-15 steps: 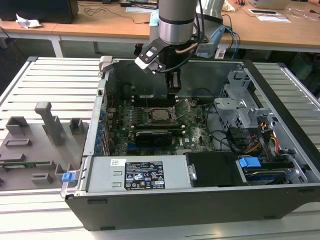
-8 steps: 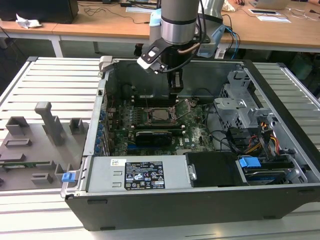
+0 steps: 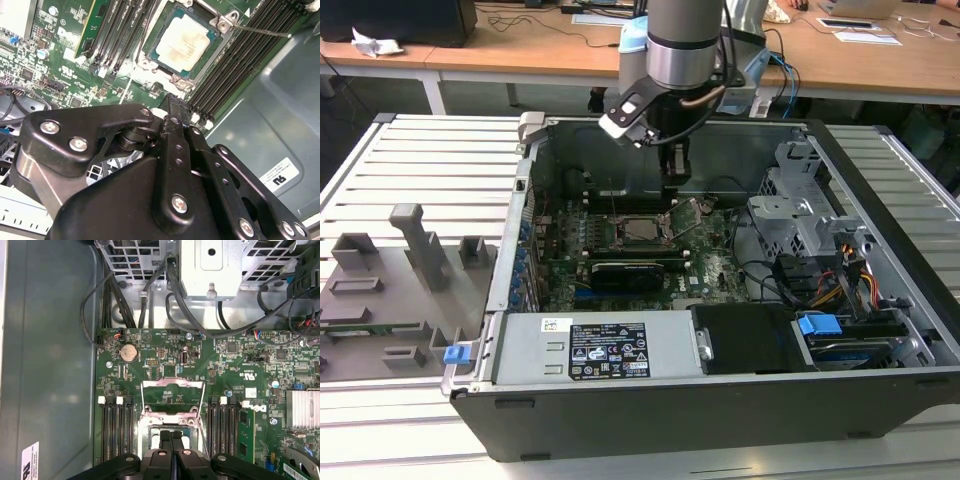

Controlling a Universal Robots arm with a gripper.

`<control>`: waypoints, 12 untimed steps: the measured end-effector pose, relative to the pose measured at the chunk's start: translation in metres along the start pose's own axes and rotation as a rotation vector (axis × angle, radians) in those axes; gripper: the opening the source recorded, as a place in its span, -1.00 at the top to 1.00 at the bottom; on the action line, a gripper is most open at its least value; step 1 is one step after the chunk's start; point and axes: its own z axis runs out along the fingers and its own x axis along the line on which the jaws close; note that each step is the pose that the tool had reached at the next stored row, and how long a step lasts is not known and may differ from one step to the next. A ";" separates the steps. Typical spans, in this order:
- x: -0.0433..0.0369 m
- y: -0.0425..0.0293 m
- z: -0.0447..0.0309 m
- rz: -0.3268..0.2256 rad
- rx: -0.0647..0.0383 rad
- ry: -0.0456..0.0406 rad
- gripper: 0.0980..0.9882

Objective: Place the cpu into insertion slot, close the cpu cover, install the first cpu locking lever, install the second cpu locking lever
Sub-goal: 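Close the cpu cover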

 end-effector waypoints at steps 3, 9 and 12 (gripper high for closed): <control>0.0000 0.0023 0.0001 0.000 0.000 0.0000 0.98; 0.0000 0.0068 0.0004 0.000 0.000 -0.0001 0.98; -0.0001 0.0091 0.0005 0.000 0.000 -0.0001 0.98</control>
